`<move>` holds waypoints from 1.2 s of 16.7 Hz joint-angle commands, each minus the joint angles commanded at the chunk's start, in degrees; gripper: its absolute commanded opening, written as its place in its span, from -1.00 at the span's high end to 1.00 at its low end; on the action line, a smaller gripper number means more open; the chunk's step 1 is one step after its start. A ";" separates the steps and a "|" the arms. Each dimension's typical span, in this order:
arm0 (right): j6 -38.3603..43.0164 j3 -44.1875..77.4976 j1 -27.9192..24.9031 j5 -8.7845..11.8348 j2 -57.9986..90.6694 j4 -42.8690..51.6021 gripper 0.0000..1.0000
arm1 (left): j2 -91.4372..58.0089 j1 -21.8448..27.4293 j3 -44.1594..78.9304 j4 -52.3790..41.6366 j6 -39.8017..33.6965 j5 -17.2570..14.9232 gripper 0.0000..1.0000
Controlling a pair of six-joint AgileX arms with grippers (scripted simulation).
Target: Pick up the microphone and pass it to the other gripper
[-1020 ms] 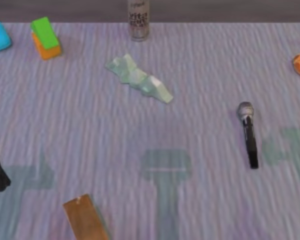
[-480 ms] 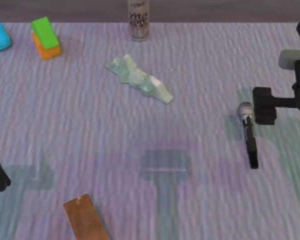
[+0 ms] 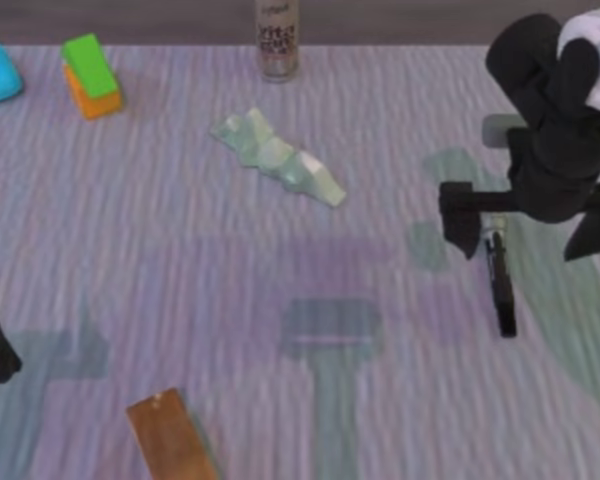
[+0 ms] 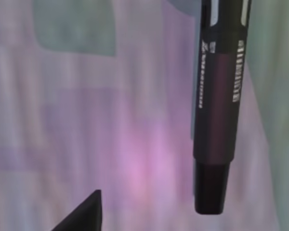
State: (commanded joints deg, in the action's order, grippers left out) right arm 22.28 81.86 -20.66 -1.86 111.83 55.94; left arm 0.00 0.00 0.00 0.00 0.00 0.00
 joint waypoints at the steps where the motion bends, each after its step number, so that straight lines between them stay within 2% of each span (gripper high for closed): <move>1: 0.04 0.18 -0.04 0.00 0.21 0.09 -1.00 | 0.00 0.00 0.00 0.00 0.00 0.00 -1.00; 7: -0.10 -0.50 0.21 0.01 0.65 -0.93 -1.00 | 0.00 0.00 0.00 0.00 0.00 0.00 -1.00; 14: -0.21 -7.25 0.34 -0.05 9.44 -17.07 -1.00 | 0.00 0.00 0.00 0.00 0.00 0.00 -1.00; 20: -0.20 -8.36 0.35 -0.07 11.07 -19.32 -1.00 | 0.00 0.00 0.00 0.00 0.00 0.00 -1.00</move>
State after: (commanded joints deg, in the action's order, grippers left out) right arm 22.08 73.50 -20.30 -1.92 122.90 36.62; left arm 0.00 0.00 0.00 0.00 0.00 0.00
